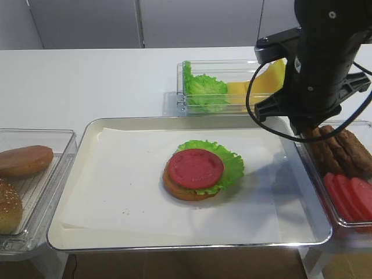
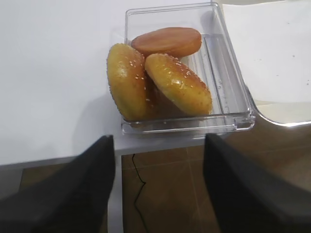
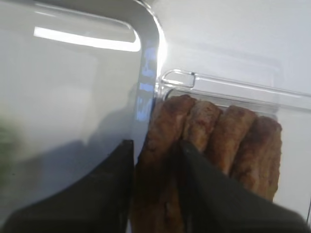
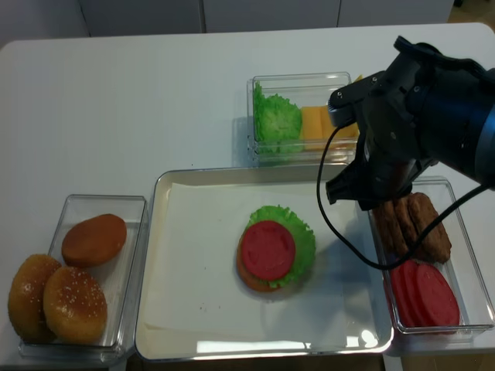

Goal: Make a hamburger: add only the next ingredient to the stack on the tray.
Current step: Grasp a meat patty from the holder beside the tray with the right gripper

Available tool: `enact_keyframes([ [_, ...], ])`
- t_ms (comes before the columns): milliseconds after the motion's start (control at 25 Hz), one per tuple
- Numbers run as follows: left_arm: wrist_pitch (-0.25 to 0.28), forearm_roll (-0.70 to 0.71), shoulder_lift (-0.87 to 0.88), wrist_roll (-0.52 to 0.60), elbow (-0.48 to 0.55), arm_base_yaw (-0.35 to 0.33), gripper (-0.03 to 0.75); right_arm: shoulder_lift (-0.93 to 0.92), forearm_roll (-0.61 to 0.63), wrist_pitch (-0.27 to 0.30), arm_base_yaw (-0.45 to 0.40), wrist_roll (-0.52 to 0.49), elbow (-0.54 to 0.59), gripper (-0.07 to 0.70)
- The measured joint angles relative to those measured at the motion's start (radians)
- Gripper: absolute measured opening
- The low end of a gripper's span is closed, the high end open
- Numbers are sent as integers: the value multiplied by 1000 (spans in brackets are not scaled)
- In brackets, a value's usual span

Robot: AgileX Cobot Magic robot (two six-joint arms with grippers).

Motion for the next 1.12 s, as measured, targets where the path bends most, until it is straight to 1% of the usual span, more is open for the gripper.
enact_keyframes([
  [80,0,0,0,0,0,0,428,0,0,4,0,2,-1,152],
  [480,0,0,0,0,0,0,428,-15,19,16,0,2,-1,151],
  [720,0,0,0,0,0,0,428,-119,51,34,0,11,-1,149],
  [960,0,0,0,0,0,0,428,-260,55,78,2,5,-1,141],
  [1040,0,0,0,0,0,0,428,-301,48,109,17,1,-14,140],
  [1120,0,0,0,0,0,0,428,-329,27,150,55,-3,-46,140],
])
